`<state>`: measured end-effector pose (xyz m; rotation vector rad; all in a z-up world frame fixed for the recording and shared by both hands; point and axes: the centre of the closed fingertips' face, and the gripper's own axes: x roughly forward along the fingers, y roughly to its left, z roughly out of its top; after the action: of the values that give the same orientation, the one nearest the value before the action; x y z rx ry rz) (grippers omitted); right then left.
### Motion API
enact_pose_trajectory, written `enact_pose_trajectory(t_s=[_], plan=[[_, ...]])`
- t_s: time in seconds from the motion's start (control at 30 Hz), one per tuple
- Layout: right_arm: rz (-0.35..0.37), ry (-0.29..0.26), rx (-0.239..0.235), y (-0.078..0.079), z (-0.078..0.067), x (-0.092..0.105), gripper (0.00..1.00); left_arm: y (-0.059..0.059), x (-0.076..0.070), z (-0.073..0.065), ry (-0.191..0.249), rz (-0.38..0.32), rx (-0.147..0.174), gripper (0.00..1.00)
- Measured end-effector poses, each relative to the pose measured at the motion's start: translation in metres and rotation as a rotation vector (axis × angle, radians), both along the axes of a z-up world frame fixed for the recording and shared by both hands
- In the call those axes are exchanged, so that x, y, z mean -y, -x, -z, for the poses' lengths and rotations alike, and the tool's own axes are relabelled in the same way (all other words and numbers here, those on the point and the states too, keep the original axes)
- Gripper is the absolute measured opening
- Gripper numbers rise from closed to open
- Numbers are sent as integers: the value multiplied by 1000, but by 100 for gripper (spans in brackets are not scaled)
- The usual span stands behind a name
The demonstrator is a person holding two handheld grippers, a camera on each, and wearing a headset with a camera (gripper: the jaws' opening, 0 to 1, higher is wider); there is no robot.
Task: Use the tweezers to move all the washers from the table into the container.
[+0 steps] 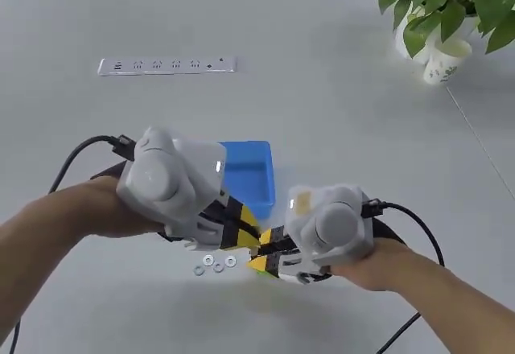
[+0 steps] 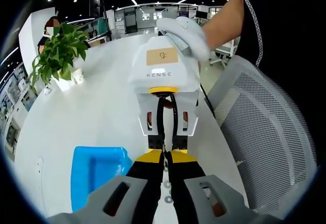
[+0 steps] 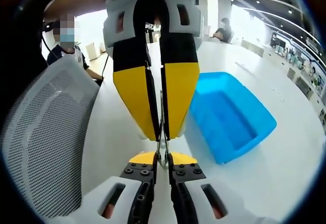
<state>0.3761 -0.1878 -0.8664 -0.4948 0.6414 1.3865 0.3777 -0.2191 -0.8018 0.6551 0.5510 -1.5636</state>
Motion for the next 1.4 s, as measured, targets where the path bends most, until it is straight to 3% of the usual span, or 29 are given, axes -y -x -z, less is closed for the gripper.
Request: enact_pose_trajectory(t_s=[1.07, 1.4], plan=[[7, 6, -5, 0, 0, 0, 9, 0, 0, 0, -13, 9, -2, 7], [-3, 3, 8, 0, -9, -2, 9, -1, -3, -9, -9, 7, -6, 7]])
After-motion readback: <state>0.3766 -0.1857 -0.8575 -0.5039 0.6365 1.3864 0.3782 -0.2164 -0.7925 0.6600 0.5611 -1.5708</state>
